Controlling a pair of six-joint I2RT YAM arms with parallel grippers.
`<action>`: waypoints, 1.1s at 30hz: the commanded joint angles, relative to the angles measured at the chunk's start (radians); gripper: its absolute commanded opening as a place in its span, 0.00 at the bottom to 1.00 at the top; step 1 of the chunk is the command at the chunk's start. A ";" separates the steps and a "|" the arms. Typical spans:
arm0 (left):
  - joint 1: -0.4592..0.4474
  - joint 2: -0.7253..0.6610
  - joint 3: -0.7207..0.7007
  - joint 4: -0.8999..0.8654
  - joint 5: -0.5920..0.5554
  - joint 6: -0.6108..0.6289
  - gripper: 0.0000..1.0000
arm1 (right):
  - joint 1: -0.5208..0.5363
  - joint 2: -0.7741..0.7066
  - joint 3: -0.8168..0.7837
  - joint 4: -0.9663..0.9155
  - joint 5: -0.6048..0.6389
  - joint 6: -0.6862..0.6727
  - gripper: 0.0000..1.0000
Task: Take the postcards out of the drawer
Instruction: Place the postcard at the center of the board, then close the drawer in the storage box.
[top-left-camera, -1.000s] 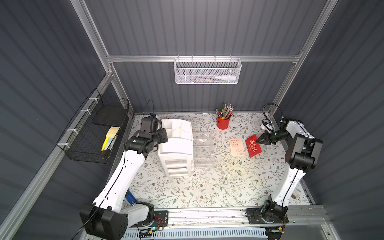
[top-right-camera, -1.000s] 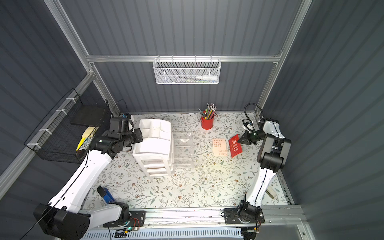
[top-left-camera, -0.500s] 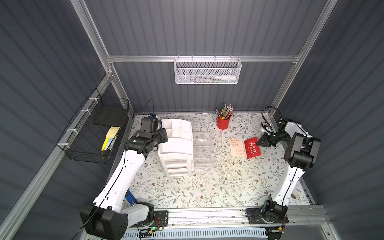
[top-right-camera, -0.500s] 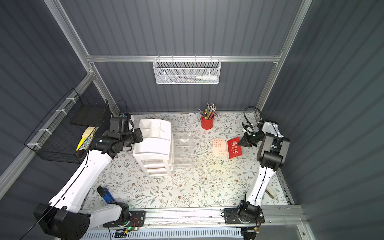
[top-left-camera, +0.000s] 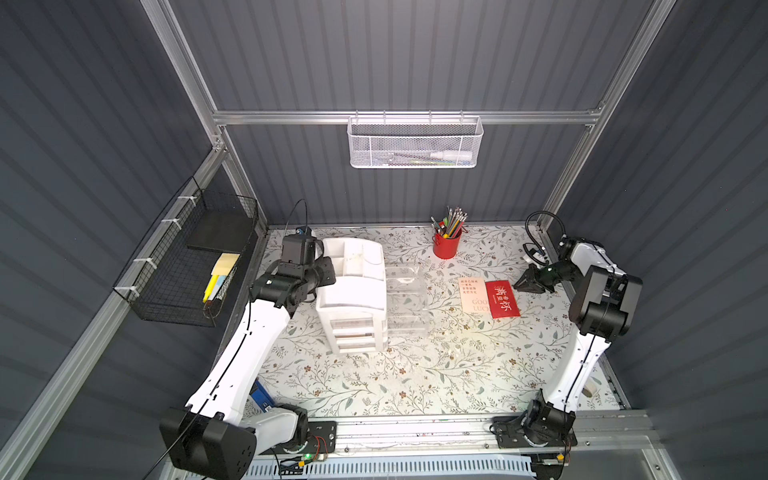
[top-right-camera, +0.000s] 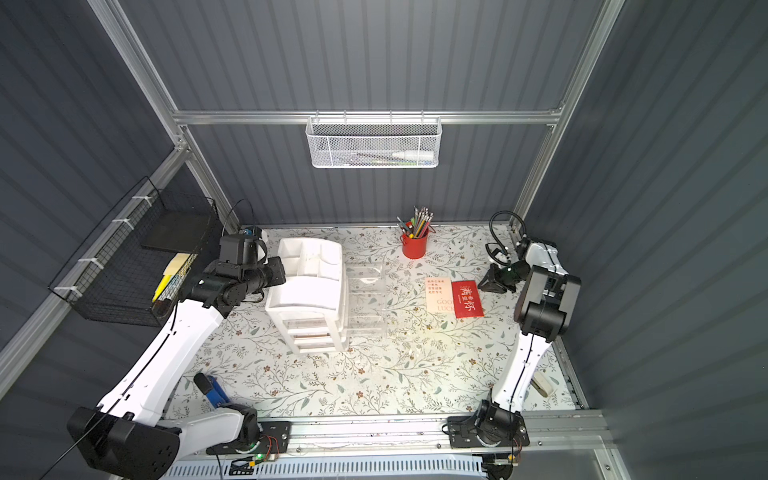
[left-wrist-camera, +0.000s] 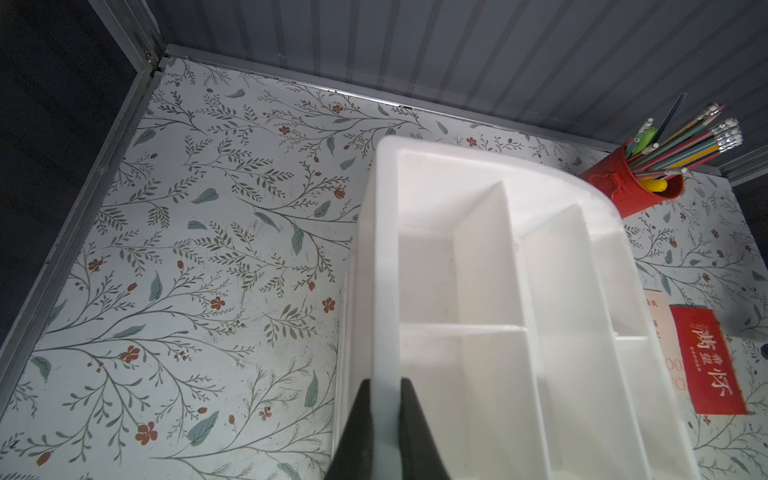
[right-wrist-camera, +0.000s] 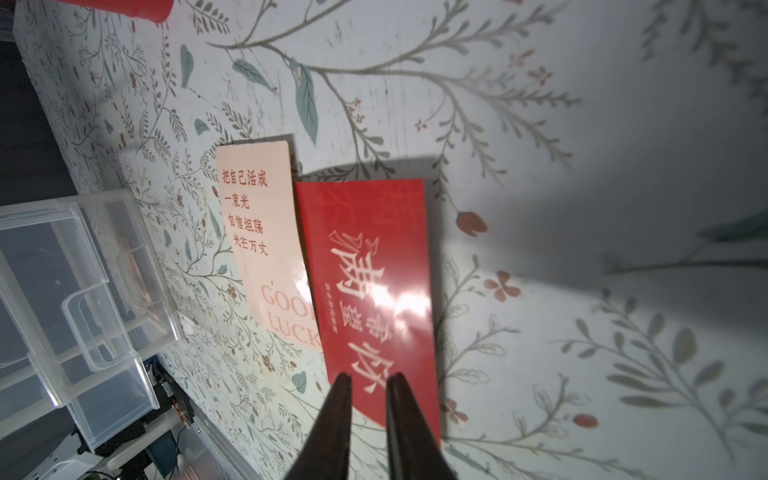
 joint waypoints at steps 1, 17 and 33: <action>0.001 0.048 -0.029 -0.075 -0.012 0.031 0.00 | -0.009 -0.008 0.024 0.004 0.014 0.009 0.21; 0.001 0.083 -0.012 -0.093 -0.008 0.034 0.00 | 0.020 -0.216 -0.113 0.289 -0.044 0.259 0.22; 0.001 0.092 -0.029 -0.069 0.053 0.031 0.00 | 0.257 -0.495 -0.466 0.621 0.058 0.566 0.18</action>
